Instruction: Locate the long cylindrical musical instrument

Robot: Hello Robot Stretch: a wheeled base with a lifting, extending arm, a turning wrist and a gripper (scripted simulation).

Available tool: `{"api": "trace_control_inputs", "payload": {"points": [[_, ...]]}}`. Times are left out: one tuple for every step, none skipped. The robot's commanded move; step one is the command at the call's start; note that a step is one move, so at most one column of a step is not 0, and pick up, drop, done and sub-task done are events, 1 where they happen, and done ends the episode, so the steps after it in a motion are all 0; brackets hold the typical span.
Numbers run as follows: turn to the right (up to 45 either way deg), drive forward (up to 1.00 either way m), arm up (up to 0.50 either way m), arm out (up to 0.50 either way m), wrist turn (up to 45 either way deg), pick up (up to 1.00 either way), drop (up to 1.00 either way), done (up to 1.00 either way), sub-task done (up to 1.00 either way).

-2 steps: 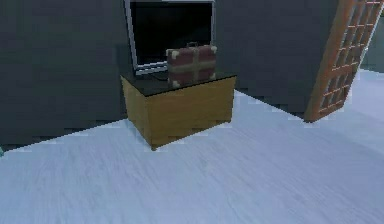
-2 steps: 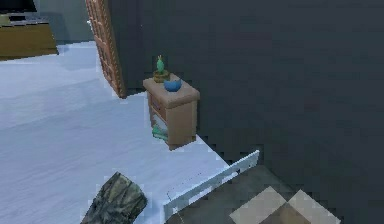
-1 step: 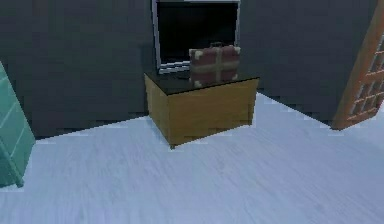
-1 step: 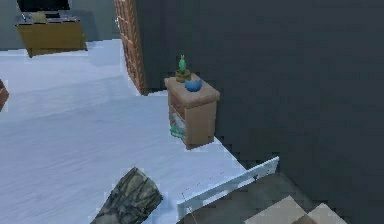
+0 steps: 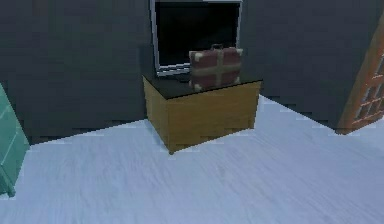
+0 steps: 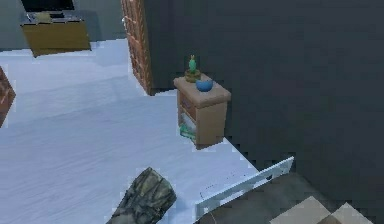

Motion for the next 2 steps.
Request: {"api": "trace_control_inputs", "payload": {"points": [[-45.0,0.00,0.00,0.00,0.0,0.00,0.00,0.00,0.00],[-45.0,0.00,0.00,0.00,0.0,0.00,0.00,0.00,0.00]]}}
